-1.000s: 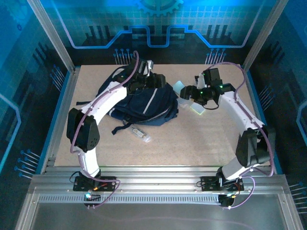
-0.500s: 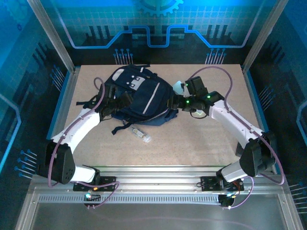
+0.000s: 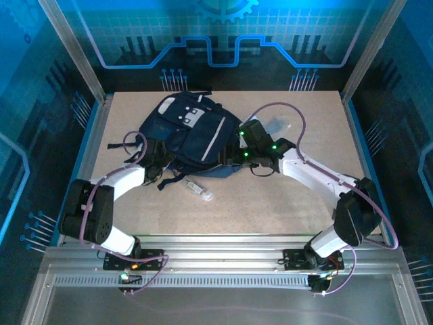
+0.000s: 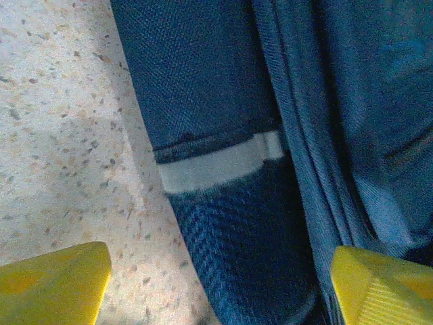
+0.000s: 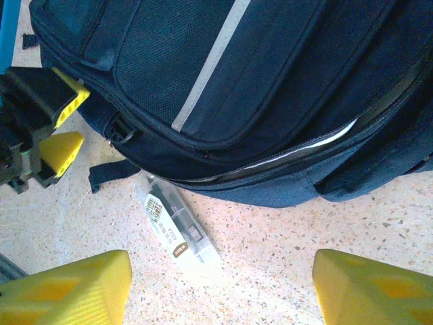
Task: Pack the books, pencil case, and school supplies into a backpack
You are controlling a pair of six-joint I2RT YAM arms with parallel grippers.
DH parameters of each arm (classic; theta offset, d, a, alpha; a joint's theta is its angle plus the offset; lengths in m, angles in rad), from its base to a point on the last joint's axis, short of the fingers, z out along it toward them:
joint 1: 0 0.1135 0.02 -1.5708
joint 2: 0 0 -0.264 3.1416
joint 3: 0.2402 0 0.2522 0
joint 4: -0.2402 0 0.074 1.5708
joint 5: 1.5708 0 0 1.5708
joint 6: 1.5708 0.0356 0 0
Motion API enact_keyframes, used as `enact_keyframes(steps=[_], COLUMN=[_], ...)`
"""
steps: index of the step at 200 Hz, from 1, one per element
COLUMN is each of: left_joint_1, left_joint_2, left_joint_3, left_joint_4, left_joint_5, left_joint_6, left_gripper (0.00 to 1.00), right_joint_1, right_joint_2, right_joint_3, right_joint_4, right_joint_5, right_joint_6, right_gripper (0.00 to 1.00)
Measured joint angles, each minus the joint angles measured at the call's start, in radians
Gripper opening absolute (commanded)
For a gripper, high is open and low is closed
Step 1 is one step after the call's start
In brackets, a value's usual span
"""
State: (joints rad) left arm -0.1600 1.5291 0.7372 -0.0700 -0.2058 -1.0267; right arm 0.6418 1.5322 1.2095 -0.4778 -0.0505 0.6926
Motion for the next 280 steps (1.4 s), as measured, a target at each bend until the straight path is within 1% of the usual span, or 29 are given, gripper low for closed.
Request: enact_keyframes(steps=[13, 28, 39, 41, 44, 51, 57, 65, 70, 81, 102, 143, 172, 207, 238, 258, 270, 280], left_joint_1=[0.0, 0.0, 0.0, 0.0, 0.0, 0.0, -0.001, -0.002, -0.002, -0.004, -0.024, -0.106, -0.126, -0.141, -0.158, -0.167, -0.173, -0.178], left_joint_2=[0.045, 0.087, 0.093, 0.095, 0.1, 0.117, 0.129, 0.134, 0.134, 0.128, 0.092, -0.075, -0.152, -0.168, -0.168, -0.168, -0.168, -0.168], left_joint_3=[-0.004, -0.002, 0.0, 0.0, 0.0, 0.005, 0.006, 0.006, 0.006, 0.006, 0.005, -0.026, -0.026, -0.026, -0.026, -0.027, -0.027, -0.027], left_joint_4=[0.049, 0.083, 0.084, 0.09, 0.106, 0.137, 0.163, 0.181, 0.184, 0.192, 0.179, 0.133, 0.083, 0.059, 0.051, 0.051, 0.051, 0.051], left_joint_5=[-0.008, -0.019, -0.025, -0.022, -0.019, -0.013, -0.006, -0.004, -0.003, -0.004, -0.019, -0.055, -0.071, -0.087, -0.112, -0.121, -0.128, -0.137], left_joint_6=[-0.025, -0.035, -0.042, -0.039, -0.049, -0.05, -0.05, -0.05, -0.056, -0.052, -0.094, -0.201, -0.23, -0.267, -0.3, -0.327, -0.338, -0.345], left_gripper=[0.74, 0.6, 0.42, 0.39, 0.33, 0.23, 0.16, 0.04, 0.0, 0.0, 0.0, 0.0, 0.0, 0.0, 0.0, 0.0, 0.0, 0.0], right_joint_1=[0.009, 0.018, 0.026, 0.027, 0.031, 0.04, 0.05, 0.065, 0.076, 0.097, 0.13, 0.188, 0.215, 0.23, 0.25, 0.264, 0.27, 0.274], right_joint_2=[0.003, 0.004, 0.005, 0.006, 0.006, 0.011, 0.016, 0.026, 0.034, 0.057, 0.117, 0.244, 0.302, 0.391, 0.459, 0.475, 0.478, 0.479], right_joint_3=[-0.003, -0.008, -0.012, -0.013, -0.013, -0.013, -0.013, -0.013, -0.013, -0.013, -0.013, 0.056, 0.106, 0.164, 0.206, 0.206, 0.206, 0.206], right_joint_4=[0.002, 0.006, 0.015, 0.016, 0.02, 0.027, 0.037, 0.051, 0.061, 0.083, 0.129, 0.182, 0.256, 0.331, 0.341, 0.353, 0.356, 0.356], right_joint_5=[0.0, 0.0, -0.001, 0.0, -0.002, -0.003, -0.006, -0.013, -0.018, -0.03, -0.051, -0.057, -0.052, 0.0, 0.058, 0.1, 0.127, 0.142], right_joint_6=[0.006, 0.015, 0.019, 0.02, 0.019, 0.021, 0.026, 0.033, 0.039, 0.052, 0.079, 0.088, 0.09, 0.088, 0.087, 0.094, 0.102, 0.108], right_gripper=[0.7, 0.66, 0.64, 0.63, 0.62, 0.61, 0.61, 0.6, 0.6, 0.59, 0.55, 0.51, 0.51, 0.51, 0.52, 0.54, 0.5, 0.49])
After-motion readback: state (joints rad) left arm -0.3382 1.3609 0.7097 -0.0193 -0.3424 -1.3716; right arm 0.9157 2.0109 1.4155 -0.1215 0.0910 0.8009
